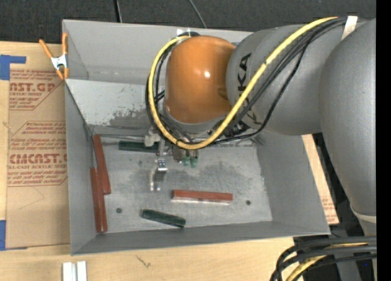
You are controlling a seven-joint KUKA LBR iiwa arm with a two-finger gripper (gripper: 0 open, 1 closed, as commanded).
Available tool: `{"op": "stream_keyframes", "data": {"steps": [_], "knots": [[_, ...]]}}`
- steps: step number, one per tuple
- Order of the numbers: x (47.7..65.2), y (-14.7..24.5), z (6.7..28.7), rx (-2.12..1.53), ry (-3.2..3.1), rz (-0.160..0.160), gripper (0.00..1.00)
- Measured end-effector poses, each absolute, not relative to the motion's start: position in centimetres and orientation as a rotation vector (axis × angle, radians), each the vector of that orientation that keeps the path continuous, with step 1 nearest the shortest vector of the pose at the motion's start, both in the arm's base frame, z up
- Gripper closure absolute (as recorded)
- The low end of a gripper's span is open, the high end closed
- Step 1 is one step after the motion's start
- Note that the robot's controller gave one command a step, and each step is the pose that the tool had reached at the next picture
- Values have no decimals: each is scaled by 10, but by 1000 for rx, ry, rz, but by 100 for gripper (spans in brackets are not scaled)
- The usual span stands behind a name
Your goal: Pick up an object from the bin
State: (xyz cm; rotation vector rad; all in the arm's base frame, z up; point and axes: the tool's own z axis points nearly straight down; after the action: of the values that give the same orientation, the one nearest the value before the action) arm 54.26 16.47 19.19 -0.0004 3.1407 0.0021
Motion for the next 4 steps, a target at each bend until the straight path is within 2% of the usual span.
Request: {"op": "stream_keyframes", "data": {"steps": [1,2,3,4], "knots": [[571,119,130,-46,3134,3,0],[580,75,132,92,3142,2,0],[542,17,106,14,3147,-1,0],[534,40,81,101,3139,2,0]]}}
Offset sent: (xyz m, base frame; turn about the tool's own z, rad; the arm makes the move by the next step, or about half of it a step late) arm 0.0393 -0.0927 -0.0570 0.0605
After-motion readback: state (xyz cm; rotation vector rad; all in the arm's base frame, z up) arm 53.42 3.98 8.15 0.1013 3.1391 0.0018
